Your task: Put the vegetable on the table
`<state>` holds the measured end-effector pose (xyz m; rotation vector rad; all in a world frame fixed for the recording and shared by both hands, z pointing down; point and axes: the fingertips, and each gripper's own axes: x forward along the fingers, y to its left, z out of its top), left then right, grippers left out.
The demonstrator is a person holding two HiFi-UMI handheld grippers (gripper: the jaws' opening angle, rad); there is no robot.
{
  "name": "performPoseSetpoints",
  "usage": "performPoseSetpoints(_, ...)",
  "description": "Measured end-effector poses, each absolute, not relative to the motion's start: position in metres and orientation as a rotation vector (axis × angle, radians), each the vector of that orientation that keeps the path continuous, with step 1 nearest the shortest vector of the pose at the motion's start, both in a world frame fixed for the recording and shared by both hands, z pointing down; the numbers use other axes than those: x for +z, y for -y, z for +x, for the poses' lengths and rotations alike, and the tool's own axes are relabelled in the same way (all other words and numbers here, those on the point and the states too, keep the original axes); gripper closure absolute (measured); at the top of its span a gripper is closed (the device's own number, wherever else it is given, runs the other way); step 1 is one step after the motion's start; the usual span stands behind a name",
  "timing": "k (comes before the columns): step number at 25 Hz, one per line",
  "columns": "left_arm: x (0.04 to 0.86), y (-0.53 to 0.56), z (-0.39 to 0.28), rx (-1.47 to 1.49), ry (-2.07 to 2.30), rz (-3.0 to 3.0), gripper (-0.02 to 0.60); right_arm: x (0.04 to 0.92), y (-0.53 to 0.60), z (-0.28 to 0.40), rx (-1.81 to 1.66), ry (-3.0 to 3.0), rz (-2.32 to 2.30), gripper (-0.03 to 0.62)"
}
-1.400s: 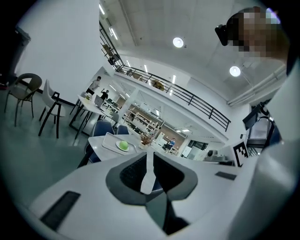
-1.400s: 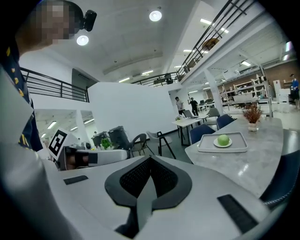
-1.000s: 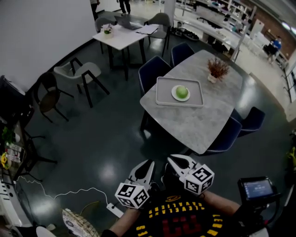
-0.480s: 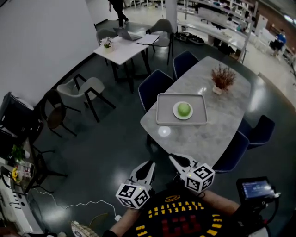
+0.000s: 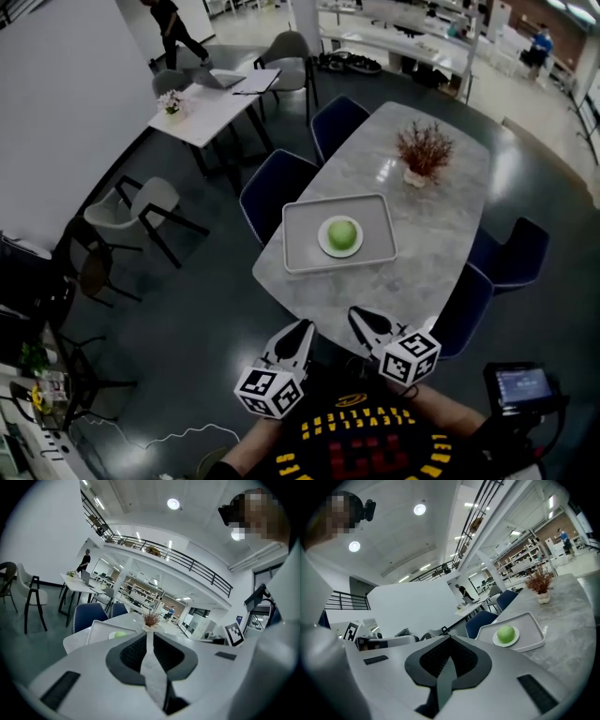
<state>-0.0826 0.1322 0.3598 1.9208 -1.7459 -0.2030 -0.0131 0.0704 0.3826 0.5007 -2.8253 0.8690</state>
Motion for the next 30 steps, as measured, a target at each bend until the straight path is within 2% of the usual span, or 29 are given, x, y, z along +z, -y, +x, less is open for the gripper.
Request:
performPoseSetpoints(14, 0.406, 0.038, -0.129, -0.084, 1.483, 1.968, 0.535, 0.418, 0.076, -0.003, 0.909, 2.658, 1.038, 0.589)
performPoseSetpoints(16, 0.419, 0.059, -0.143, -0.038, 1.508, 1.955, 0.581, 0.425, 0.096, -0.001, 0.878, 2.622, 1.106, 0.589)
performPoseSetpoints(23, 0.483, 0.108, -0.168, 0.082, 1.407, 1.844, 0.580, 0.466, 0.142, -0.013, 0.902, 2.520, 1.193, 0.589)
performPoseSetpoints(25, 0.495, 0.118, -0.174, 0.118, 1.401, 1.829, 0.493, 0.476, 0.150, -0.019, 0.916, 2.505, 1.198, 0.576)
performPoseSetpoints(26, 0.500, 0.123, -0.176, 0.138, 1.393, 1.827, 0.476, 0.483, 0.153, -0.021, 0.928, 2.488, 1.196, 0.522)
performPoseSetpoints(30, 0.534, 0.136, -0.182, 0.233, 1.339, 1.810, 0.476, 0.518, 0.161, -0.023, 0.961, 2.385, 1.189, 0.522)
